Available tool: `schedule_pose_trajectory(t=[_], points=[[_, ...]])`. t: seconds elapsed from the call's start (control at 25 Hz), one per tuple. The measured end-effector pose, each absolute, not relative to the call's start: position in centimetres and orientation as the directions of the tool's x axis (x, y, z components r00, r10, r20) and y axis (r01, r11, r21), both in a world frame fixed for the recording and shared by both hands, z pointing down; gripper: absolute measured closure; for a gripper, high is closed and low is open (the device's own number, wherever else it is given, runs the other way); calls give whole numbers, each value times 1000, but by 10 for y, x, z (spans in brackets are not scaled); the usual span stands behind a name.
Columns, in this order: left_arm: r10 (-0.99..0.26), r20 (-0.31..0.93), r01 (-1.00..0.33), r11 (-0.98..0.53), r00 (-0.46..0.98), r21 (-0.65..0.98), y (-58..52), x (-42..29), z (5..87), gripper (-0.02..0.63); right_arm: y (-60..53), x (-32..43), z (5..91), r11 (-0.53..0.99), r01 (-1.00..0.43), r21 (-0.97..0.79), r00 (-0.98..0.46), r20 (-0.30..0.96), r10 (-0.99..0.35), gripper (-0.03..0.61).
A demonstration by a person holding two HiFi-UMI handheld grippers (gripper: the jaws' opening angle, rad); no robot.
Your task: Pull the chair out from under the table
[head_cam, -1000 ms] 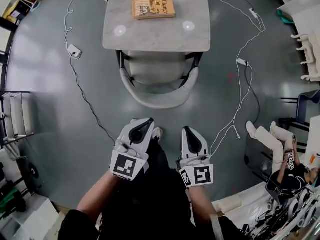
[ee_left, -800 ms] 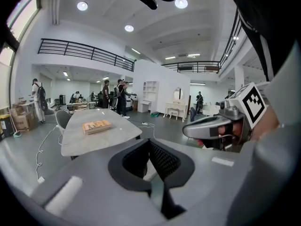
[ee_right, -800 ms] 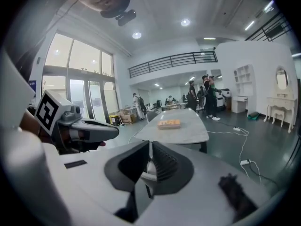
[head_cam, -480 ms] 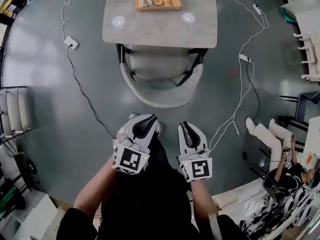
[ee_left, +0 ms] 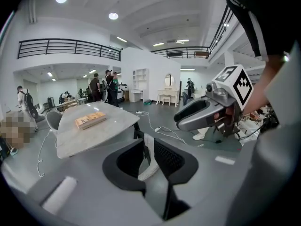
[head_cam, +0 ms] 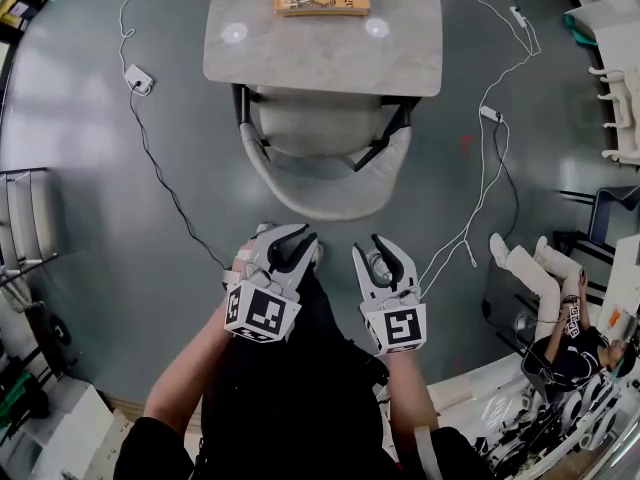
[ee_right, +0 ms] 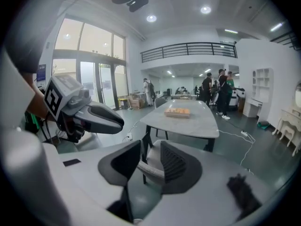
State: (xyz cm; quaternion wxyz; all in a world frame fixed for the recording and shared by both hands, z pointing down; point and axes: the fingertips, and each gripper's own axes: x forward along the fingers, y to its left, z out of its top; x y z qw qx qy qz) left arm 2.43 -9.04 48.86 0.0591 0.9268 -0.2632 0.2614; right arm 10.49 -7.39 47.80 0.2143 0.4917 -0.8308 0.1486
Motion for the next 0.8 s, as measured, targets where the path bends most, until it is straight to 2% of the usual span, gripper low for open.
schedule_pose_trajectory(t=[0.2, 0.4, 0.6, 0.8], points=[[-404, 597, -438, -894, 694, -95, -93, 29, 514, 475, -76, 99, 499, 566, -823, 56, -439, 568, -696, 410], [-362, 637, -374, -919, 681, -122, -96, 34, 530, 454, -78, 93, 512, 658, -737, 157, -440, 627, -643, 399], [-359, 674, -308, -930, 646, -200, -98, 35, 543, 442, -77, 92, 528, 704, -685, 188, -428, 678, -597, 379], [-303, 724, -236, -952, 619, -197, -92, 37, 565, 426, -73, 93, 553, 775, -592, 221, -398, 755, -520, 367]])
